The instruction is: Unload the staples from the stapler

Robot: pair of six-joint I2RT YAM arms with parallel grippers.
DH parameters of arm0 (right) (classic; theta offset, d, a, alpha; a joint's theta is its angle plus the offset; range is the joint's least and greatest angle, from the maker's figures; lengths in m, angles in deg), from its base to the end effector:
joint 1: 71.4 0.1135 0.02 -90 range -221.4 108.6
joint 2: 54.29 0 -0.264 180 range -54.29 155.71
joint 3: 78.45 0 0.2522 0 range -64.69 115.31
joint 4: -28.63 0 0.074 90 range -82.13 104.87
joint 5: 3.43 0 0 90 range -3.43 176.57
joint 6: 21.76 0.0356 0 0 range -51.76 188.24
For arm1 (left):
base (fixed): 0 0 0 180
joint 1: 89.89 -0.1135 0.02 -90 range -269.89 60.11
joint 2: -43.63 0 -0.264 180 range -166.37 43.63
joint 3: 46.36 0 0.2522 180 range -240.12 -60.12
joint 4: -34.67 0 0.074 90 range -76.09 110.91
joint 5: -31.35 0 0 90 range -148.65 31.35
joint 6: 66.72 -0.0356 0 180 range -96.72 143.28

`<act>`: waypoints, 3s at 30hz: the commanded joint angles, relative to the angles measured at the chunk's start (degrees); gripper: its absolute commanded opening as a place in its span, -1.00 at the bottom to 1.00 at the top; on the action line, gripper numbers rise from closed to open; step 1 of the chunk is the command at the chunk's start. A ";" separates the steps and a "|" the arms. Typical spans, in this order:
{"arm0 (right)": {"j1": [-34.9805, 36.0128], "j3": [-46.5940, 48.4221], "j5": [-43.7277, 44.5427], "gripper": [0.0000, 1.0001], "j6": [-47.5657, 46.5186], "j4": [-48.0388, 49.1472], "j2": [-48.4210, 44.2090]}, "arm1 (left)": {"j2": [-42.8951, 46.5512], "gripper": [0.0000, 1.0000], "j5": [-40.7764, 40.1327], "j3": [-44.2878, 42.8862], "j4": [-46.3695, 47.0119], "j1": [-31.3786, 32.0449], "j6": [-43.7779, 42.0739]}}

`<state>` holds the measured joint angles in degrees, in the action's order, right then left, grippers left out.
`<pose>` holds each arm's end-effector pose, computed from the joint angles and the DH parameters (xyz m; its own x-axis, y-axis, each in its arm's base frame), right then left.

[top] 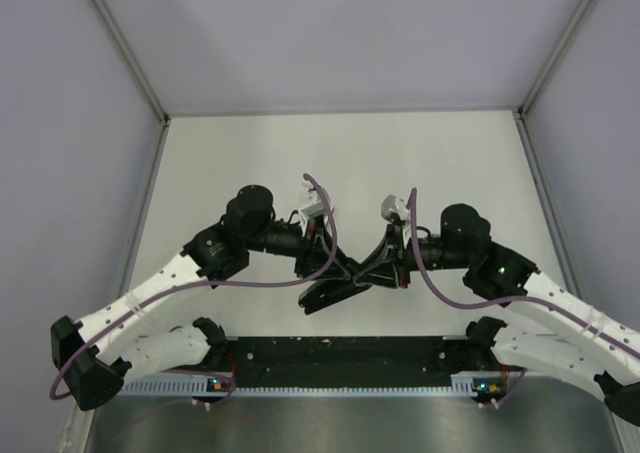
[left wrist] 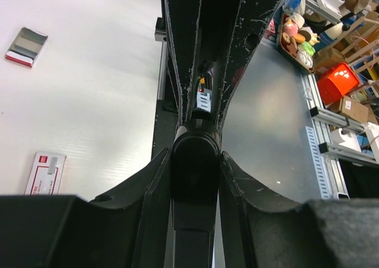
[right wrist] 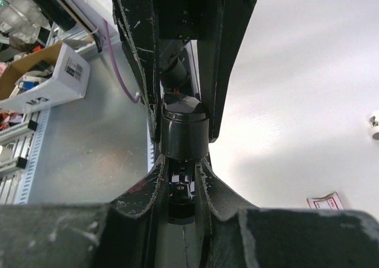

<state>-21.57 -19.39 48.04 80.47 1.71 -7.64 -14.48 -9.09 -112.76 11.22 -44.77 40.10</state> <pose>0.1015 0.1547 0.3342 -0.3670 -0.1778 -0.9131 -0.9301 0.0834 0.3576 0.1387 -0.1777 0.3486 -0.4596 0.1956 -0.8663 0.8827 -0.0065 -0.4698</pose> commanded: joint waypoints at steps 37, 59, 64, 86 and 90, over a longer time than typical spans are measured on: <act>8.88 -20.07 6.09 -1.00 29.69 44.88 8.44 | 12.94 -1.00 -52.63 11.33 32.90 -8.03 19.04; 10.29 -6.81 8.99 -1.00 41.03 56.84 37.27 | 16.71 -1.00 -70.56 17.13 17.43 -8.03 14.74; 10.29 -5.31 8.64 -1.00 44.19 60.01 42.90 | 18.03 -1.00 -73.81 16.96 14.71 -8.03 13.15; 11.70 3.30 4.68 -1.00 50.96 63.62 53.80 | 13.64 -1.00 -82.60 18.63 14.53 -7.68 11.92; 11.61 3.74 4.77 -1.00 50.88 63.44 53.98 | 12.67 -1.00 -83.92 19.07 15.05 -7.42 11.39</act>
<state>-10.38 -21.03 51.74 130.04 54.36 46.92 -1.04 -91.17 -94.49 23.44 -52.98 49.89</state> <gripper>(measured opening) 0.033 0.388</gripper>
